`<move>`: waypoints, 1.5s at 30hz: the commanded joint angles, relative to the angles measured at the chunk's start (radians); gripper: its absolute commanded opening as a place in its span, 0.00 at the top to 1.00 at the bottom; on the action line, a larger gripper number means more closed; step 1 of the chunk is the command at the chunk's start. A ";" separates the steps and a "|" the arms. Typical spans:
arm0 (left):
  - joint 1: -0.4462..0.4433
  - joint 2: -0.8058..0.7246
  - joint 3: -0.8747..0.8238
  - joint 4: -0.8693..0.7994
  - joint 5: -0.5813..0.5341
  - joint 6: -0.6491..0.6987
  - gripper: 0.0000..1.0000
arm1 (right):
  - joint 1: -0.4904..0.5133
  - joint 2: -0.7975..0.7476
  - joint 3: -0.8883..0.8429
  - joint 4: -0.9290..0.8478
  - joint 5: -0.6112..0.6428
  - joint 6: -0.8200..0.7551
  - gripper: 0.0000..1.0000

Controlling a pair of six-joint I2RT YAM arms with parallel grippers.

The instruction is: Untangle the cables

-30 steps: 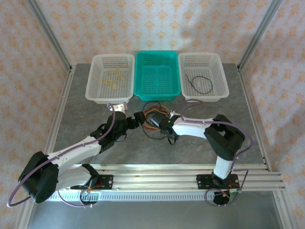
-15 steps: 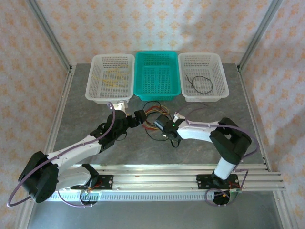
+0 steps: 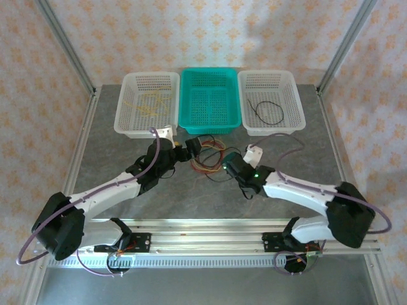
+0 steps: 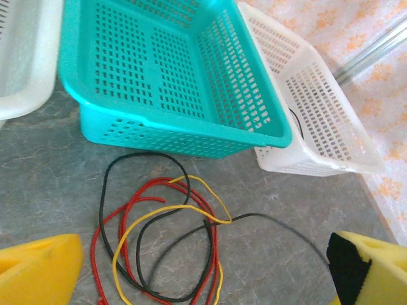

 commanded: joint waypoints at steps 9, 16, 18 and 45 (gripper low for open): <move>-0.028 0.098 0.109 0.164 0.146 0.186 0.01 | 0.004 -0.308 0.023 -0.015 0.116 -0.357 1.00; -0.080 0.251 0.227 0.166 0.259 0.251 0.01 | 0.004 -0.415 0.080 -0.037 0.099 -0.463 1.00; -0.090 0.293 0.245 0.178 0.280 0.252 0.01 | 0.004 -0.432 0.099 -0.054 0.098 -0.486 1.00; -0.166 0.570 0.327 0.182 0.258 0.241 0.01 | 0.004 -0.599 0.306 -0.171 0.136 -0.653 1.00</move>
